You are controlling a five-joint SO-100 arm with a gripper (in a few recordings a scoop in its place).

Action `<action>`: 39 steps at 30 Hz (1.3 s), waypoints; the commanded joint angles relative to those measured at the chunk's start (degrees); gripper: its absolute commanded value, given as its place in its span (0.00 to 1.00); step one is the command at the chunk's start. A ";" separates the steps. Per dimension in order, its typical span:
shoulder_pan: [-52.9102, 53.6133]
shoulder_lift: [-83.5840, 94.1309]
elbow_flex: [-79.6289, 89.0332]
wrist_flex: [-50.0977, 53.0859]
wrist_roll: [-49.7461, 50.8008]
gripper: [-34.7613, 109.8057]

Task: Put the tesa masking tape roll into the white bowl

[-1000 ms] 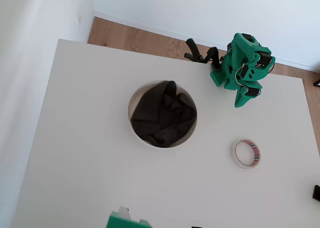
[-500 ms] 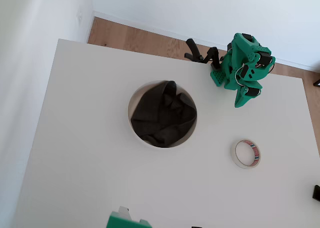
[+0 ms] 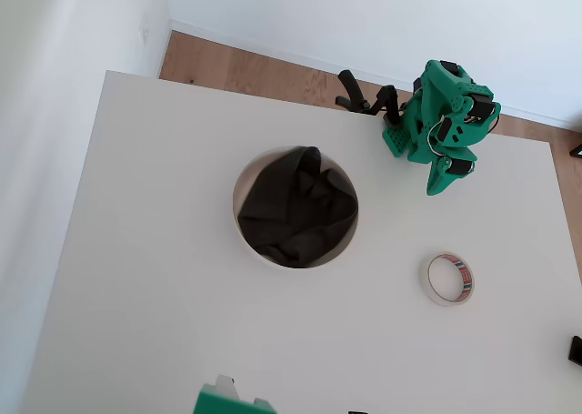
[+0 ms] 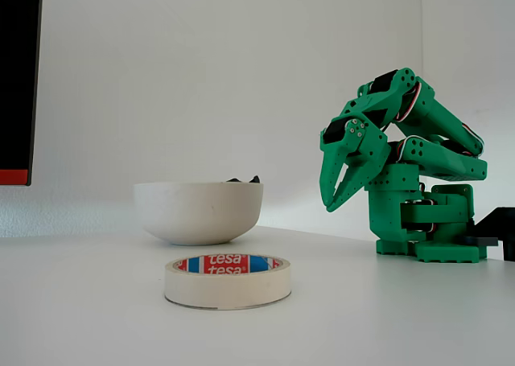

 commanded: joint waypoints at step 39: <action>-0.44 0.44 0.18 0.26 -0.26 0.18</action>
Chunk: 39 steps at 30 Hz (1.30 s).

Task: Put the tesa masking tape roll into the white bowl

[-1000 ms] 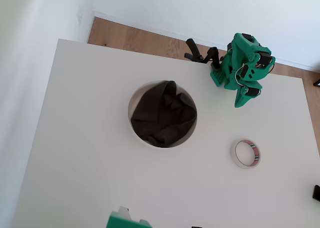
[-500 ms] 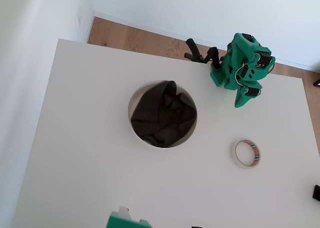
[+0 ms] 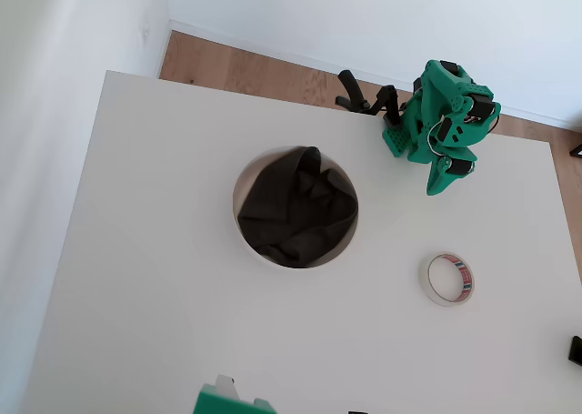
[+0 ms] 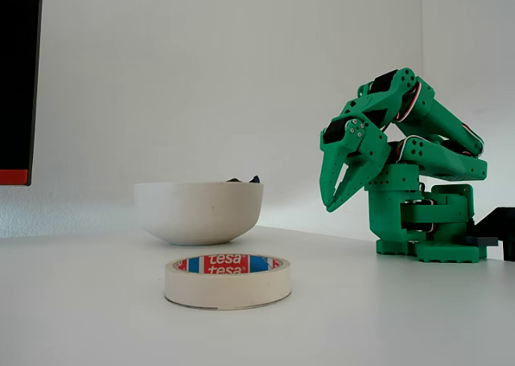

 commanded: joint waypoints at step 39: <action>-9.76 -82.79 -44.12 -30.67 5.36 0.36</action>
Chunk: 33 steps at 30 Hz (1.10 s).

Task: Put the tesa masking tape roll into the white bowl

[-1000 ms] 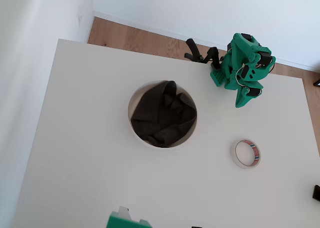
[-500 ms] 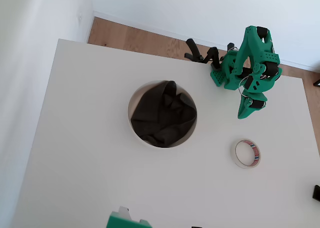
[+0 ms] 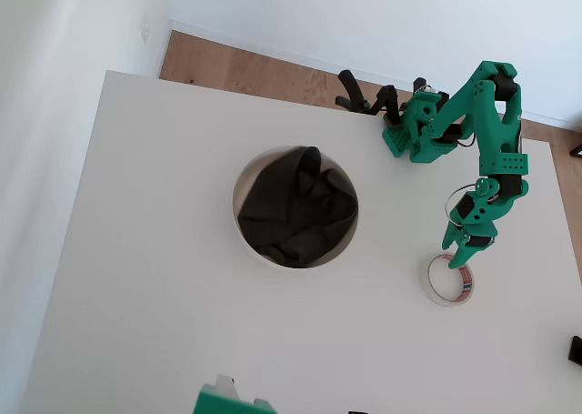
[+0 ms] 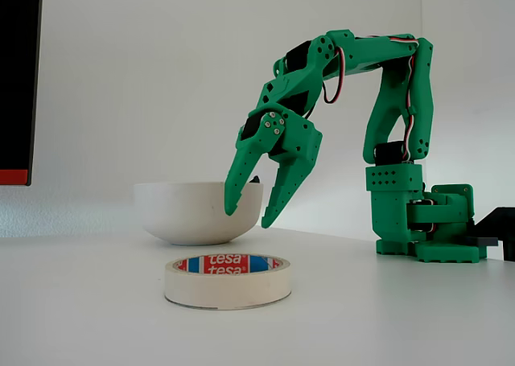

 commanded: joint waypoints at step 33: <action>-8.88 -6.15 -4.22 -4.04 5.80 0.35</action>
